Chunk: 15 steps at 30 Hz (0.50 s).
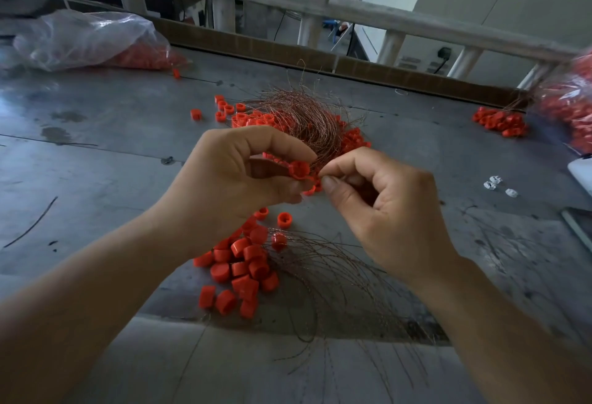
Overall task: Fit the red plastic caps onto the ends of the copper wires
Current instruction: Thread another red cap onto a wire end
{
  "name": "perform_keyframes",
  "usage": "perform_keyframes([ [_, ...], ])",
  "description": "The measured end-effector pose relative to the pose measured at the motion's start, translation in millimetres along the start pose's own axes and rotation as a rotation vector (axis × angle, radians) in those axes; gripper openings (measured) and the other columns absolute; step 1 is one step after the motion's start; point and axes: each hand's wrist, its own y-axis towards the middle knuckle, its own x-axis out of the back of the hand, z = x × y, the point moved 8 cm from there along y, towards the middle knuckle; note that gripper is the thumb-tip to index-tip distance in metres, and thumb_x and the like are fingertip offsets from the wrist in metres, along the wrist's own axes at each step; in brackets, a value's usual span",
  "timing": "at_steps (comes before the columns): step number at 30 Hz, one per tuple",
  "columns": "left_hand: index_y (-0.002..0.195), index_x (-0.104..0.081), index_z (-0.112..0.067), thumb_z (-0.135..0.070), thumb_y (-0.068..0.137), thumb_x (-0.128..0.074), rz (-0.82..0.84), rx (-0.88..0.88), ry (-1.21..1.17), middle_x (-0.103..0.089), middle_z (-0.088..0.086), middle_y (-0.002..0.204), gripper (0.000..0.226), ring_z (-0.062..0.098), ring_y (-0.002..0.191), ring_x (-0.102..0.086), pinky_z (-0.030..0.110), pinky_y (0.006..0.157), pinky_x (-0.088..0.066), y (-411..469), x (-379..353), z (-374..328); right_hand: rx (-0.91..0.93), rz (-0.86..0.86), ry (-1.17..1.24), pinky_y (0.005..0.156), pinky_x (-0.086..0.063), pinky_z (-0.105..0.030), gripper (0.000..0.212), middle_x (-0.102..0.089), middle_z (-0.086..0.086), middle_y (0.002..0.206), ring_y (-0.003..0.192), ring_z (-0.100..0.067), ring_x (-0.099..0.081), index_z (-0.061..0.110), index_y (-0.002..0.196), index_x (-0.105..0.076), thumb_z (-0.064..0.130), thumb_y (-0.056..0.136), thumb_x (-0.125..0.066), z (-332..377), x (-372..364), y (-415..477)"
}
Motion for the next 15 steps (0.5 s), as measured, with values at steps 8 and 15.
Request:
perform_keyframes([
  [8,0.095,-0.07,-0.025,-0.012,0.062,-0.062,0.108,0.019,-0.165,-0.074,-0.001,0.086,0.036,0.012,0.082,-0.07,0.016,0.072,-0.052,0.7,-3.7,5.3,-0.015,-0.02,-0.017,0.047,-0.037,-0.008,0.007,-0.05,0.022,0.056,0.057,-0.002,-0.055,0.014,0.077,-0.066,0.012,0.079,-0.06,-3.4,4.4,0.9],
  [15,0.098,-0.07,-0.026,-0.003,0.071,-0.06,0.157,0.017,-0.232,-0.073,-0.002,0.092,0.037,0.012,0.091,-0.068,0.017,0.077,-0.052,0.9,-5.5,5.8,-0.017,-0.039,-0.035,0.046,-0.04,-0.013,0.007,-0.056,0.015,0.058,0.061,-0.012,-0.056,0.012,0.076,-0.066,0.011,0.079,-0.06,-3.1,8.5,1.8],
])
